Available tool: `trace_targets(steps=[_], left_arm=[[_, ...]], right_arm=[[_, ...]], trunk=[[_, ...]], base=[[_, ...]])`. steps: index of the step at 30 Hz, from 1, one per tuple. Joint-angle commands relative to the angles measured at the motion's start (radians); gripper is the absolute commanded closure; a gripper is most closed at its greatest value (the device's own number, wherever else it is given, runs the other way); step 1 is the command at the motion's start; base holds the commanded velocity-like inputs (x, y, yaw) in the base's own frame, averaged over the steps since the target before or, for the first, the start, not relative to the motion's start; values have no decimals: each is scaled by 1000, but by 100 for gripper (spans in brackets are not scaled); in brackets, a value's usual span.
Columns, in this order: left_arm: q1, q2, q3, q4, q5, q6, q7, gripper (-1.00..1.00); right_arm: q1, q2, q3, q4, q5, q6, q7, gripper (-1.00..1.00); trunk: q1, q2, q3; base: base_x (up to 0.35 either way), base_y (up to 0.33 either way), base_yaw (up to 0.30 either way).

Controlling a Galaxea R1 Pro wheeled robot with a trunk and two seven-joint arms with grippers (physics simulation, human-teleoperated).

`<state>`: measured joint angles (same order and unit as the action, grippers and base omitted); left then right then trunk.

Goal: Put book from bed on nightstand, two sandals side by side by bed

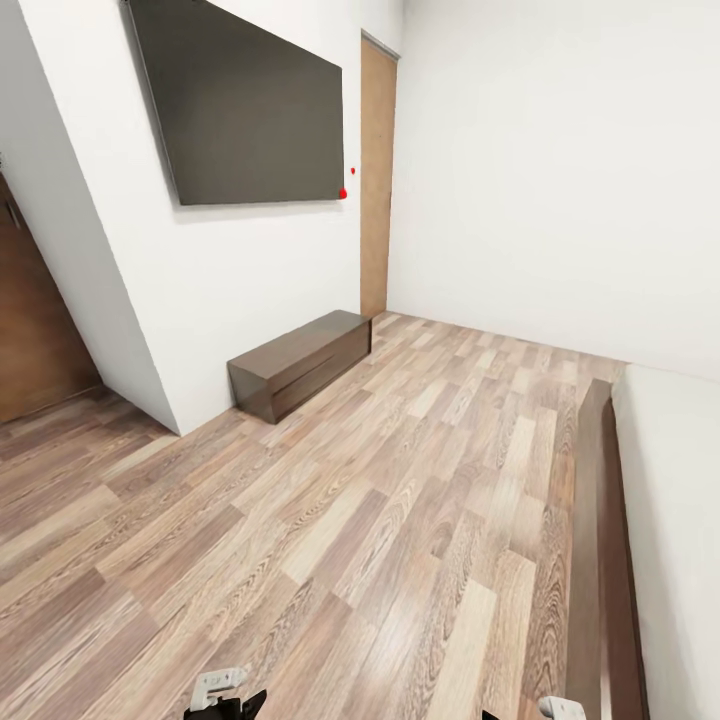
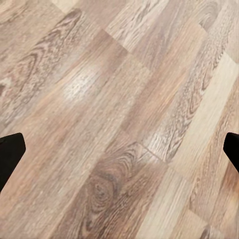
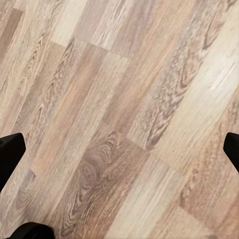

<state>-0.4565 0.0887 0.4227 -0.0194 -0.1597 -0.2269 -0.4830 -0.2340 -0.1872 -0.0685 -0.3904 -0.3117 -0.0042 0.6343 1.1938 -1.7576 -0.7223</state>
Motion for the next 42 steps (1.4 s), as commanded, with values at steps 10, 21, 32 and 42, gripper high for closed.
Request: trace_targets(steps=[10,21,32,42], left_arm=[[-1,0,8,1,-11,-5,-2,-100],[-1,0,8,1,-11,-5,-2,-100],[-1,0,8,1,-11,-5,-2,-100],[-1,0,8,1,-11,-4,-2,-100]], right_arm=[[-1,0,-3,2,-4,0,5,-100],[-1,0,-5,1,-4,0,5,-100],[-1,0,-5,2,-4,0,5,-100],[-1,0,-8,6,-4,0,6,-100]], trunk=[[0,0,15],[0,0,31],[0,0,32],[0,0,32]], base=[[0,0,0],[0,0,0],[151,0,0],[329,0,0]])
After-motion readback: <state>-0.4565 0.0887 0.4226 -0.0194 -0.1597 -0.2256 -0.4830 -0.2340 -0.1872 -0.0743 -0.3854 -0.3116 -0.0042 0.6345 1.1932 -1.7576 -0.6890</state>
